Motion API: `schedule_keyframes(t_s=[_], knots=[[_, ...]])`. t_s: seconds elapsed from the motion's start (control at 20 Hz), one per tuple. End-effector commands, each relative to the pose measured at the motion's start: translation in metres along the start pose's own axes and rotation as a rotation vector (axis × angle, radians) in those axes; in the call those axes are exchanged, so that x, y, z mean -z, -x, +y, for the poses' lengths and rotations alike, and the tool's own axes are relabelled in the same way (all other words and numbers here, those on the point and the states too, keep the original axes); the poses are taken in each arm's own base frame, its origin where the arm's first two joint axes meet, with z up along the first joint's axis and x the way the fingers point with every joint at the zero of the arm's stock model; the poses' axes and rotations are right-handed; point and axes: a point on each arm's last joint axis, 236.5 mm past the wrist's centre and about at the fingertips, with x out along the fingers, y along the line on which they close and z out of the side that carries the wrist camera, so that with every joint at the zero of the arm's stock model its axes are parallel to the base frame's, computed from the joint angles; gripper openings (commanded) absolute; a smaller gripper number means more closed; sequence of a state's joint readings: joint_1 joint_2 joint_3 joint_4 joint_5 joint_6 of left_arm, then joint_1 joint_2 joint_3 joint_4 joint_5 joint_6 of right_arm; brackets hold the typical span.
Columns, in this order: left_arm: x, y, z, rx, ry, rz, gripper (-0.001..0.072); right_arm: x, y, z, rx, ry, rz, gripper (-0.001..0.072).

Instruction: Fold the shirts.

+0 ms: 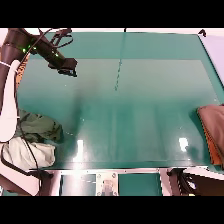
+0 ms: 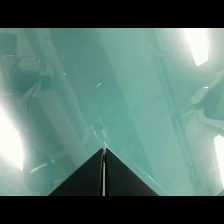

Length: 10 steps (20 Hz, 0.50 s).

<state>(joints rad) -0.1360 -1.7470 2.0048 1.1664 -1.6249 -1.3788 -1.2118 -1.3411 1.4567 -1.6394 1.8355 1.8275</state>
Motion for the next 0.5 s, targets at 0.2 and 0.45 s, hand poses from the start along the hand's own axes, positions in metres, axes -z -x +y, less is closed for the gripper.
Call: schedule_keyframes(t_s=[0.2,0.45], knots=[[0.0,0.001,0.0,-0.001,0.0,-0.003,0.0023,-0.003,0.009,0.053,-0.087,0.082,-0.032,0.0183],[-0.009,0.033,-0.016,0.0,0.029,-0.098,0.0022,0.054,0.041,0.218,-0.412,0.486,-0.125,0.0017]])
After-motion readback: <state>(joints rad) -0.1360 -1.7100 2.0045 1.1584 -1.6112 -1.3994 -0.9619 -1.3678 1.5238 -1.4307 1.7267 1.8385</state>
